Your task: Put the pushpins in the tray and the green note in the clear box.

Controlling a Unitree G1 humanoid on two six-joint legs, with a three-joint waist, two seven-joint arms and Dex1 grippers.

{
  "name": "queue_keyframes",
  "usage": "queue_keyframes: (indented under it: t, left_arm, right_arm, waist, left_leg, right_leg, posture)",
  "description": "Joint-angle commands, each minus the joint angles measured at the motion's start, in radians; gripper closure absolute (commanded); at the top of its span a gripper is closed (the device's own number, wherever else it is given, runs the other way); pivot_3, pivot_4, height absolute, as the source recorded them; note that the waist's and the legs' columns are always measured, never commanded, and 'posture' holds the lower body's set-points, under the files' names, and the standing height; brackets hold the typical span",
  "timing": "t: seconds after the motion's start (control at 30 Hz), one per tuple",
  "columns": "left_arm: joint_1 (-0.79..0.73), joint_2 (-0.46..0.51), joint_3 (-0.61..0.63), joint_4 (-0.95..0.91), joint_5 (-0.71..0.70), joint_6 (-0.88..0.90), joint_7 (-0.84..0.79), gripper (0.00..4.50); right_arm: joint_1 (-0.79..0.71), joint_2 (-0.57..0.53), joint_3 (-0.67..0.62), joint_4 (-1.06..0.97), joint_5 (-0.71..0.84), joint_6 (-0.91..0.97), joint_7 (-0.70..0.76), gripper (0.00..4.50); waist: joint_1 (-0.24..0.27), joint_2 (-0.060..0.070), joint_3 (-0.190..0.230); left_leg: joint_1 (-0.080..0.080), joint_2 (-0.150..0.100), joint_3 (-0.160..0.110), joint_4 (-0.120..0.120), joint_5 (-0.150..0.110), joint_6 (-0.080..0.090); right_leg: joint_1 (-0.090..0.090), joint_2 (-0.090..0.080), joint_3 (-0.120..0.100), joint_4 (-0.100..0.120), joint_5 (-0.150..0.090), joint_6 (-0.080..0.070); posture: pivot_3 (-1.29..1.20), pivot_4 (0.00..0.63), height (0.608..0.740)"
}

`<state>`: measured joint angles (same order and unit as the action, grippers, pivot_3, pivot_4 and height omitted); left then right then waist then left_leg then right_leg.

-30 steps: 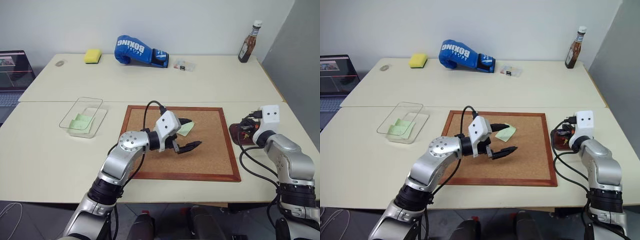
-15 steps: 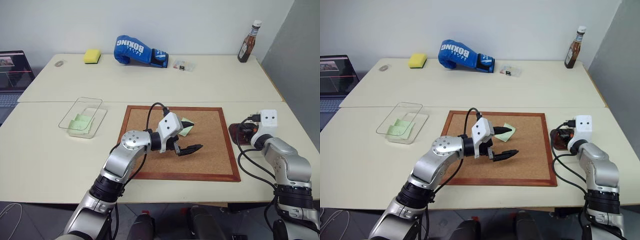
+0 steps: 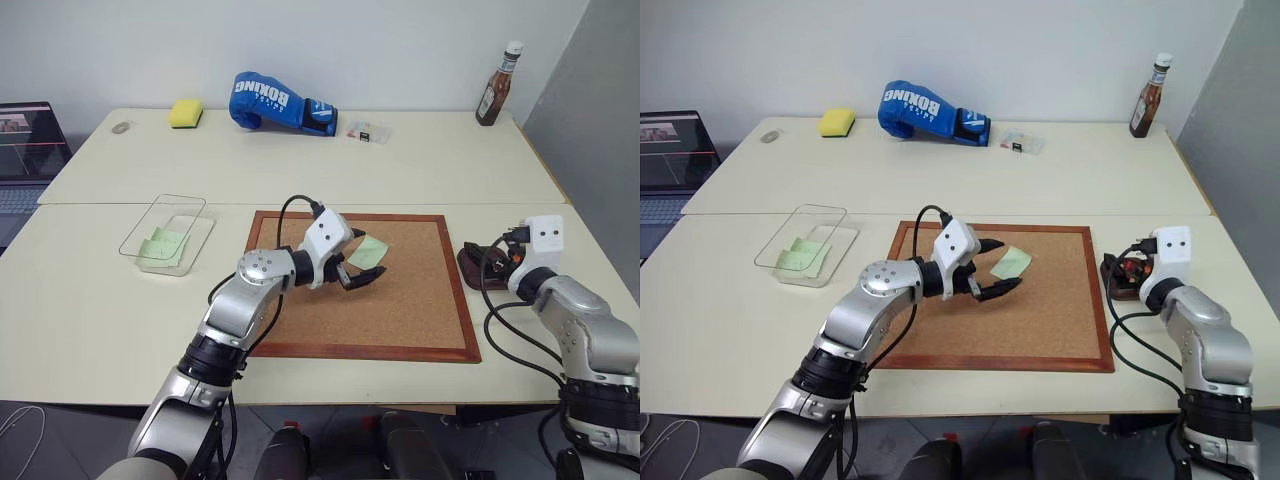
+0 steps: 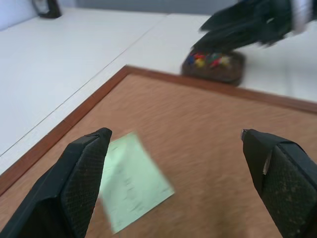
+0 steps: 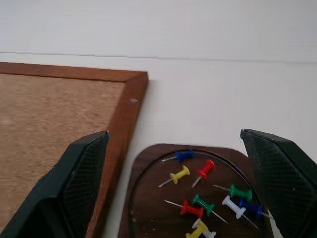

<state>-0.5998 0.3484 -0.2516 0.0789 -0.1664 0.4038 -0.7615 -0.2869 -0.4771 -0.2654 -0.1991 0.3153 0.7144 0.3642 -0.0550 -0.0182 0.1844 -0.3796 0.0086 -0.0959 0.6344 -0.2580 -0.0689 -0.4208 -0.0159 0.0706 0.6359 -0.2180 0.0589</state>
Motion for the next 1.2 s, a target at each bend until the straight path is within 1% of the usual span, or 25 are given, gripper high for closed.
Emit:
queue_keyframes:
  t: [0.03, 0.1, 0.13, 0.23, 0.3, 0.33, 0.43, 0.47, 0.57, 0.67, 0.77, 0.87, 0.93, 0.97, 1.1, 1.2]
  left_arm:
    - [-0.035, -0.011, 0.030, 0.066, 0.006, -0.008, 0.012, 0.00]
    - [-0.032, -0.013, 0.048, 0.088, -0.019, -0.010, -0.011, 0.00]
    - [-0.024, -0.003, 0.056, 0.100, -0.023, -0.029, -0.023, 0.00]
    - [-0.003, 0.021, 0.082, 0.112, -0.030, -0.056, -0.045, 0.00]
    - [0.012, 0.038, 0.110, 0.104, -0.044, -0.059, -0.053, 0.00]
    - [0.030, 0.053, 0.138, 0.081, -0.060, -0.052, -0.054, 0.00]
    - [0.077, 0.090, 0.186, 0.019, -0.094, -0.029, -0.064, 0.00]
    - [0.088, 0.097, 0.194, 0.003, -0.101, -0.021, -0.066, 0.00]
    - [0.143, 0.118, 0.220, -0.057, -0.122, 0.009, -0.056, 0.00]
    - [0.172, 0.120, 0.215, -0.094, -0.118, 0.019, -0.039, 0.00]
    - [0.190, 0.110, 0.215, -0.132, -0.123, 0.032, -0.022, 0.00]
    - [0.206, 0.108, 0.209, -0.159, -0.120, 0.040, -0.011, 0.00]
    - [0.214, 0.107, 0.208, -0.170, -0.120, 0.044, -0.007, 0.00]
    - [0.216, 0.107, 0.208, -0.173, -0.121, 0.046, -0.006, 0.00]
    - [0.222, 0.107, 0.209, -0.182, -0.122, 0.050, -0.001, 0.00]
    - [0.217, 0.103, 0.206, -0.180, -0.119, 0.049, 0.003, 0.00]
  right_arm:
    - [0.014, -0.061, 0.050, -0.098, 0.012, -0.078, 0.109, 0.02]
    - [0.008, -0.068, 0.083, -0.108, 0.047, -0.095, 0.179, 0.02]
    - [0.001, -0.071, 0.121, -0.105, 0.053, -0.119, 0.227, 0.02]
    - [-0.026, -0.062, 0.199, -0.065, 0.042, -0.172, 0.299, 0.02]
    - [-0.058, -0.041, 0.246, 0.000, 0.020, -0.209, 0.324, 0.02]
    - [-0.090, -0.021, 0.287, 0.072, -0.006, -0.250, 0.342, 0.02]
    - [-0.171, 0.026, 0.358, 0.250, -0.066, -0.350, 0.369, 0.02]
    - [-0.194, 0.038, 0.366, 0.296, -0.077, -0.375, 0.374, 0.02]
    - [-0.302, 0.101, 0.398, 0.518, -0.119, -0.471, 0.388, 0.02]
    - [-0.381, 0.148, 0.405, 0.680, -0.143, -0.537, 0.396, 0.02]
    - [-0.444, 0.180, 0.399, 0.811, -0.162, -0.587, 0.397, 0.02]
    - [-0.479, 0.194, 0.394, 0.897, -0.175, -0.619, 0.418, 0.02]
    - [-0.491, 0.197, 0.395, 0.931, -0.184, -0.637, 0.431, 0.38]
    - [-0.495, 0.198, 0.395, 0.943, -0.187, -0.646, 0.439, 0.46]
    - [-0.503, 0.201, 0.393, 0.966, -0.194, -0.675, 0.450, 1.21]
    - [-0.503, 0.204, 0.390, 0.966, -0.195, -0.682, 0.456, 1.91]
  waist:
    - [-0.002, 0.000, 0.000]
    - [-0.003, 0.000, 0.000]
    - [-0.003, 0.000, 0.000]
    - [-0.005, -0.001, 0.000]
    - [-0.005, -0.001, 0.000]
    - [-0.005, -0.001, 0.000]
    - [-0.014, -0.002, 0.001]
    - [-0.014, -0.002, 0.001]
    - [-0.011, -0.002, 0.001]
    - [-0.009, -0.001, 0.001]
    - [-0.002, -0.001, 0.001]
    - [0.001, -0.001, 0.001]
    - [0.000, -0.001, 0.001]
    - [-0.001, -0.001, 0.001]
    - [-0.003, -0.001, 0.001]
    - [-0.004, -0.001, 0.001]
  left_leg:
    - [0.000, 0.000, 0.000, 0.000, 0.000, 0.000]
    - [0.000, 0.000, 0.000, 0.001, 0.000, 0.000]
    - [0.000, 0.000, 0.000, 0.001, 0.000, 0.000]
    - [0.001, 0.000, 0.000, 0.002, 0.000, 0.000]
    - [0.002, 0.000, 0.000, 0.004, 0.000, 0.000]
    - [0.002, 0.001, 0.000, 0.005, 0.000, 0.000]
    - [0.002, 0.002, 0.001, 0.010, 0.000, 0.000]
    - [0.002, 0.001, 0.000, 0.010, 0.000, 0.000]
    - [0.002, 0.001, 0.000, 0.010, 0.000, 0.000]
    - [0.002, 0.001, 0.000, 0.010, 0.000, 0.000]
    - [0.000, 0.001, -0.002, 0.010, 0.000, 0.000]
    - [-0.001, 0.001, -0.002, 0.010, 0.000, 0.000]
    - [-0.001, 0.001, -0.002, 0.010, 0.000, 0.000]
    - [0.000, 0.001, -0.002, 0.010, 0.000, 0.000]
    - [0.001, 0.001, -0.002, 0.010, 0.000, 0.000]
    - [0.001, 0.001, -0.002, 0.010, 0.000, 0.000]
  right_leg:
    - [0.000, 0.000, 0.000, 0.000, 0.000, 0.000]
    - [0.000, 0.000, 0.000, 0.001, 0.000, 0.000]
    - [0.000, 0.000, 0.000, 0.002, 0.000, 0.000]
    - [0.000, 0.000, 0.000, 0.005, 0.000, 0.000]
    - [0.000, 0.001, 0.000, 0.007, 0.000, 0.000]
    - [0.000, 0.001, 0.000, 0.008, 0.000, 0.000]
    - [0.001, 0.001, 0.000, 0.009, 0.000, 0.000]
    - [0.000, 0.001, 0.000, 0.009, 0.000, 0.000]
    - [0.000, 0.002, 0.000, 0.010, 0.001, 0.000]
    - [0.000, 0.001, 0.000, 0.010, 0.001, 0.000]
    - [0.000, 0.002, -0.001, 0.009, 0.001, 0.000]
    - [0.000, 0.001, -0.001, 0.009, 0.001, -0.001]
    - [0.000, 0.001, -0.001, 0.009, 0.001, -0.001]
    - [0.000, 0.001, -0.001, 0.009, 0.001, -0.001]
    - [0.000, 0.001, -0.001, 0.010, 0.001, -0.001]
    - [0.000, 0.001, -0.001, 0.011, 0.001, -0.001]
  posture:
    - [0.00, 0.150, 0.740]
    - [0.00, 0.150, 0.740]
    - [0.00, 0.150, 0.740]
    - [0.00, 0.150, 0.740]
    - [0.00, 0.150, 0.740]
    - [0.00, 0.150, 0.740]
    - [0.00, 0.150, 0.740]
    - [0.00, 0.150, 0.740]
    - [0.00, 0.150, 0.740]
    - [0.00, 0.150, 0.740]
    - [0.00, 0.150, 0.740]
    - [0.00, 0.150, 0.740]
    - [0.00, 0.150, 0.740]
    - [0.00, 0.150, 0.740]
    - [0.00, 0.150, 0.740]
    - [0.00, 0.150, 0.740]
